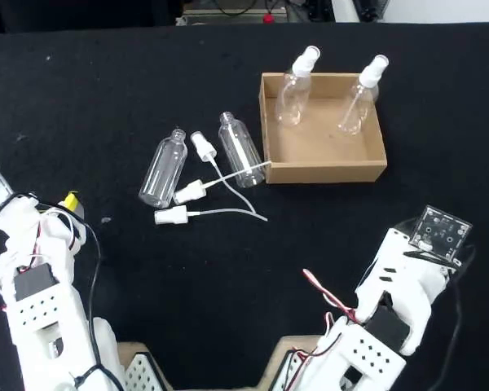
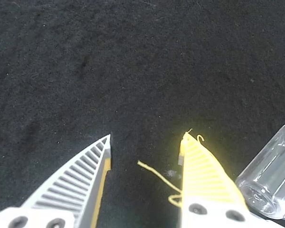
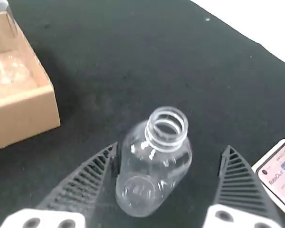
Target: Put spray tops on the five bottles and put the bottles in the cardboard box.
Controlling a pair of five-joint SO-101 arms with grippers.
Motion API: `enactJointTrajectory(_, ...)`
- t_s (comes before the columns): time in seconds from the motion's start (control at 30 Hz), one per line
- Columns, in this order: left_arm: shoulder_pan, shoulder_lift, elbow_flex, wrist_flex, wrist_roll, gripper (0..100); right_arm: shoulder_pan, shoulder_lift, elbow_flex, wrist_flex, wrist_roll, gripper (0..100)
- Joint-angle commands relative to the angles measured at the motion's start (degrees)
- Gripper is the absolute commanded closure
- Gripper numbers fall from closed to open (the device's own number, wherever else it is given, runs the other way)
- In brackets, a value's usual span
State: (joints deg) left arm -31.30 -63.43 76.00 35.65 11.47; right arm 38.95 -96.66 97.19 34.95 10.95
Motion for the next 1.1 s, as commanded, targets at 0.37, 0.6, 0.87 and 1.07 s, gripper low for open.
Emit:
enactJointTrajectory(0.37,0.1,-0.6,-0.8,-1.0,-0.1,77,-0.7,13.5,0.0,-9.8,0.6,69.5)
enactJointTrajectory(0.6,0.1,-0.6,-0.8,-1.1,-0.1,77,-0.7,15.7,-0.2,-13.5,0.3,69.5)
enactJointTrajectory(0.87,0.1,-0.6,-0.8,-1.1,-0.1,77,-0.7,15.7,0.0,-16.3,0.5,69.7)
enactJointTrajectory(1.07,0.1,-0.6,-0.8,-1.1,-0.1,77,-0.6,16.0,0.0,-16.1,0.6,84.4)
